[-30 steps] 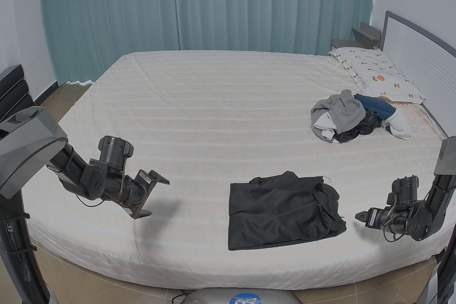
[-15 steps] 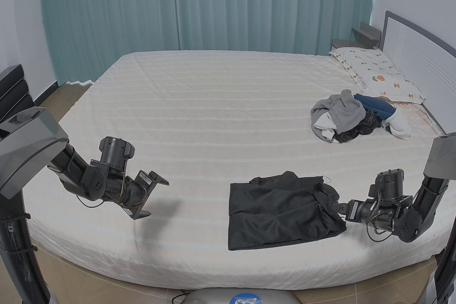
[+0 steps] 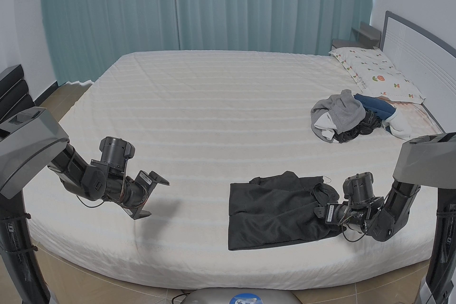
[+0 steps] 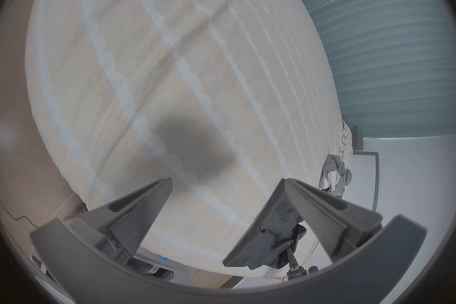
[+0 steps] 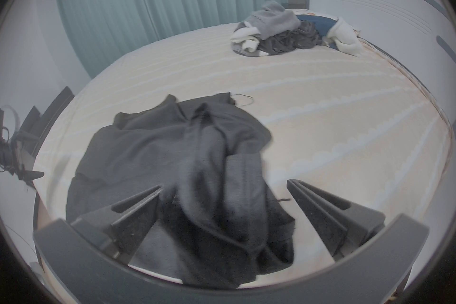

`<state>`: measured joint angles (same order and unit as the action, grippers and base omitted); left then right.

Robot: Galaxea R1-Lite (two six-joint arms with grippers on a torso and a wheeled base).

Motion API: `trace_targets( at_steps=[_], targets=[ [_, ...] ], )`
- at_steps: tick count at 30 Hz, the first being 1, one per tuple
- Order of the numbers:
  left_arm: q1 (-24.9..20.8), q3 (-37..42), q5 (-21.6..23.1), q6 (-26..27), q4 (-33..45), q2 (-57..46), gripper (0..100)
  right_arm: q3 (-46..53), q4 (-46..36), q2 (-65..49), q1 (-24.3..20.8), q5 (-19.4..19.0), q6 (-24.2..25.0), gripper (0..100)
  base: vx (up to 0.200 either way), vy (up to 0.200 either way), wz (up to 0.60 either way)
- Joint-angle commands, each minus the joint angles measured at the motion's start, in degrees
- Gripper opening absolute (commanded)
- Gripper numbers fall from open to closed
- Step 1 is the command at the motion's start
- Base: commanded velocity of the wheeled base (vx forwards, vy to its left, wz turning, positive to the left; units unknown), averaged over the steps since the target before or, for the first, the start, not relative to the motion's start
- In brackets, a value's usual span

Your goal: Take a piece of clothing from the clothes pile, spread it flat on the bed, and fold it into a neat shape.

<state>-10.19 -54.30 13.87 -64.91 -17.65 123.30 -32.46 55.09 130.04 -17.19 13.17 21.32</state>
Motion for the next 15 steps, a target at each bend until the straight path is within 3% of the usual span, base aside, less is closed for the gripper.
trace_targets(
  at_steps=[1,15],
  targets=[
    [0.0,0.1,0.0,0.0,0.0,0.1,100,2.0,0.7,1.1,3.7,-0.1,-0.1,100,0.000,0.000,0.00],
    [0.0,0.0,-0.2,0.0,0.0,0.1,100,9.1,7.1,0.6,15.1,-8.2,-0.5,100,0.000,0.000,0.00]
  ],
)
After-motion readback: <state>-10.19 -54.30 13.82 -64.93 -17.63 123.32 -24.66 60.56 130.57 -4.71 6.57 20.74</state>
